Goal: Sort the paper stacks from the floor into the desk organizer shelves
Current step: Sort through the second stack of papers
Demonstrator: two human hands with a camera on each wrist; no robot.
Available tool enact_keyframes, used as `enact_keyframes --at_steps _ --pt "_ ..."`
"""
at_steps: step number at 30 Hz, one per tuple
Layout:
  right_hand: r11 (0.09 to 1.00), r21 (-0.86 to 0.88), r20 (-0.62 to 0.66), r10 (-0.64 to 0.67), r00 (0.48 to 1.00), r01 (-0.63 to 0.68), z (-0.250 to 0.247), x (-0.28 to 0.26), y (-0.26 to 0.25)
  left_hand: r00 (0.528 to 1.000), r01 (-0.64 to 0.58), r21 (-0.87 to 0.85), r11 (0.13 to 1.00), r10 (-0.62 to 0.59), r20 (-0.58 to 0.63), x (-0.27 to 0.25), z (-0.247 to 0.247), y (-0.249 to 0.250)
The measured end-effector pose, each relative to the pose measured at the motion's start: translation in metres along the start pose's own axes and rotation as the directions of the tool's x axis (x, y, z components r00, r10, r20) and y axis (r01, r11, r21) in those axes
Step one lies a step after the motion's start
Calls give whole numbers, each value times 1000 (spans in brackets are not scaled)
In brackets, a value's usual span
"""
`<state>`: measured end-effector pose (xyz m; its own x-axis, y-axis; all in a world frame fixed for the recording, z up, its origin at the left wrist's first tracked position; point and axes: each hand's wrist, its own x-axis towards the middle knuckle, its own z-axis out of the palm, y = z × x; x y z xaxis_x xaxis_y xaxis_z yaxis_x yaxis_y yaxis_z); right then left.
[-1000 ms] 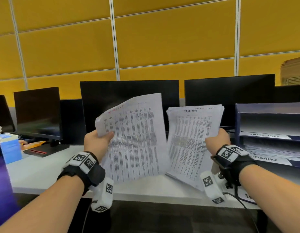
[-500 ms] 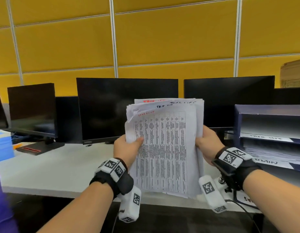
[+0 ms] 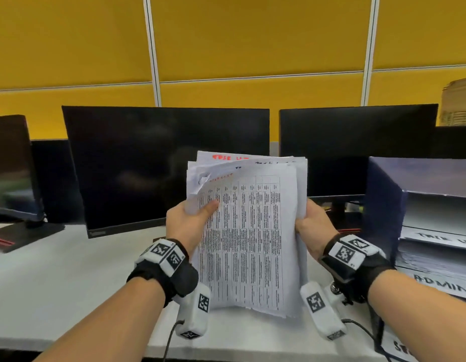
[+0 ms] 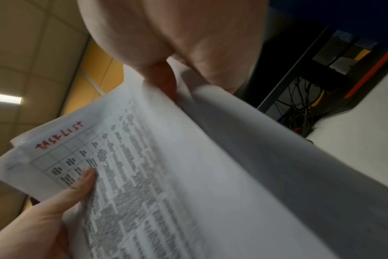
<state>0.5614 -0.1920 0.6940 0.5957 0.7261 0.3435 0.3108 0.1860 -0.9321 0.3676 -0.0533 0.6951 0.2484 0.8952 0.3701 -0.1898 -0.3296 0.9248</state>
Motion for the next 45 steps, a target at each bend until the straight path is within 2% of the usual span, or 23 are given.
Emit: enact_keyframes --at_steps 3,7,10,12,16,21,26,31,35,37,39,43,45 --pt "998 58 -25 7 1000 -5 5 3 -14 994 -42 18 999 44 -102 1 12 9" --pt "981 193 -24 12 1000 -7 8 -24 -17 977 -93 -19 995 88 -195 -35 17 10" --pt "997 36 -60 -67 996 69 12 -59 -2 972 -117 -5 993 114 -206 -80 12 5" --pt "995 -8 -103 -102 989 102 9 -85 1 972 -134 17 991 135 -190 -114 7 12" --pt "994 -64 -119 -94 988 86 7 -108 -13 985 -52 74 996 63 -158 -139 3 23" --pt "988 -124 -139 -114 984 97 7 -105 -18 990 -8 99 995 21 -137 -128 2 30" --pt "991 -92 -137 -107 985 95 6 -87 -13 990 -92 198 976 111 -87 -101 7 28" --pt "991 -44 -136 -132 982 127 12 -62 -9 971 -236 272 933 240 20 -75 6 27" --pt "997 -47 -35 -68 997 66 21 -50 -5 984 -161 290 943 133 116 -59 -5 23" --pt "996 -68 -28 -51 998 49 25 -47 -2 985 -97 331 939 44 166 -57 -10 19" --pt "997 -70 -41 -47 998 44 28 -43 0 978 -82 365 927 5 206 -56 -12 16" --pt "996 -78 -54 -55 997 51 31 -41 2 975 -47 361 931 -35 218 -58 -14 20" --pt "996 -71 -81 -67 994 61 29 -42 1 984 -9 295 955 -43 170 -59 -13 23"
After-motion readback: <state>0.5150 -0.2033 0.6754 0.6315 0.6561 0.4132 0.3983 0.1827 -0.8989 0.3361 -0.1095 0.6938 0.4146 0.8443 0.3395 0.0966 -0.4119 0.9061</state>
